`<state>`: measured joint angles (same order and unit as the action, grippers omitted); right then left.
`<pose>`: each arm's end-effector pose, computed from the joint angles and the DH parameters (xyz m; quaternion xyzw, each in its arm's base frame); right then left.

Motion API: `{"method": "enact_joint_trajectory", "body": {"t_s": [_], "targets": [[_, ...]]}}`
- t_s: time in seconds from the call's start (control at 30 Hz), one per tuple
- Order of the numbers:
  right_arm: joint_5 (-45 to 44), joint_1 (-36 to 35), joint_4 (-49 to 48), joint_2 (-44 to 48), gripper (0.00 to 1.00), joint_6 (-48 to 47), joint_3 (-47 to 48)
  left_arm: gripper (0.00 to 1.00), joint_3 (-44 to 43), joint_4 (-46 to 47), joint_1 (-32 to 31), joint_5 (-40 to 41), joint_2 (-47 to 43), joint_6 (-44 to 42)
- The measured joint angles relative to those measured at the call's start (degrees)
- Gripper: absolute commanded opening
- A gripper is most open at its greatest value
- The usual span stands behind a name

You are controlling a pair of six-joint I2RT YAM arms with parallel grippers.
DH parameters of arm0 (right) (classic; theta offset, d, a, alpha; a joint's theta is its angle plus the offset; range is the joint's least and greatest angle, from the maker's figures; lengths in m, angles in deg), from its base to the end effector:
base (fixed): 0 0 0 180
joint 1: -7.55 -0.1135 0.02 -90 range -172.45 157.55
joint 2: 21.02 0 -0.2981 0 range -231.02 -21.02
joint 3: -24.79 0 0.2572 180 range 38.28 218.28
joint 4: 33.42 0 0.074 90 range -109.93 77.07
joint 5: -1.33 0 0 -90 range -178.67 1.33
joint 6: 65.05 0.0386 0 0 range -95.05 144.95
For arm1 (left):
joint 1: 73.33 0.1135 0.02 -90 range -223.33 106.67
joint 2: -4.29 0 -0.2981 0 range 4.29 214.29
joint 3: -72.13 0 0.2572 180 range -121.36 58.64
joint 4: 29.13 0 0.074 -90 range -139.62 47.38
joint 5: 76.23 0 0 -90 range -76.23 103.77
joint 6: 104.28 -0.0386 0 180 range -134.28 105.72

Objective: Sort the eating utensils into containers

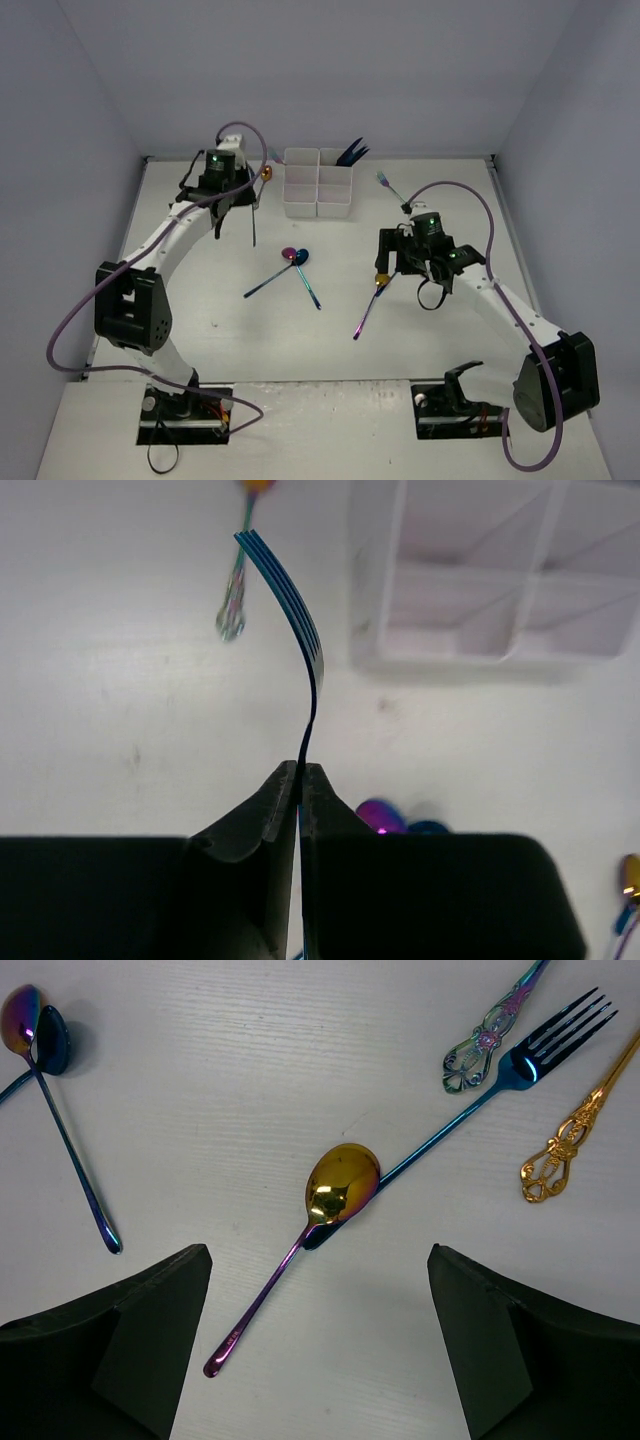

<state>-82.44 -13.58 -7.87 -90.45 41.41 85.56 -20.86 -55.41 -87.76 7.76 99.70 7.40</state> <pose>0.2433 0.0985 0.2907 -0.0614 0.8807 0.1960 0.4268 0.3899 -0.1045 0.3454 -0.0276 0.8591 -0.2007 0.4700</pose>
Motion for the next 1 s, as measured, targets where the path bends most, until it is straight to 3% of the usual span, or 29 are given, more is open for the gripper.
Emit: {"method": "enact_joint_trajectory", "body": {"t_s": [0.13, 0.33, 0.7, 1.0], "targets": [[-1.0, 0.3, 0.2, 1.3, 0.92, 0.0, 0.0, 0.00, -0.9, 11.3, -0.2, -0.7, -2.4, 1.7], [-3.4, 0.7, 0.4, 3.5, 1.00, 0.0, 0.0, 0.00, -7.9, 21.1, -0.9, -0.6, 5.1, 4.4], [-6.8, 1.7, 1.8, 4.5, 1.00, 0.0, 0.0, 0.00, -17.7, 38.6, -3.8, 5.1, 20.6, 5.8], [-7.4, 2.4, 2.4, 4.6, 1.00, -0.3, 0.0, 0.03, -27.5, 47.1, -4.3, 10.5, 29.5, 5.4]]}}
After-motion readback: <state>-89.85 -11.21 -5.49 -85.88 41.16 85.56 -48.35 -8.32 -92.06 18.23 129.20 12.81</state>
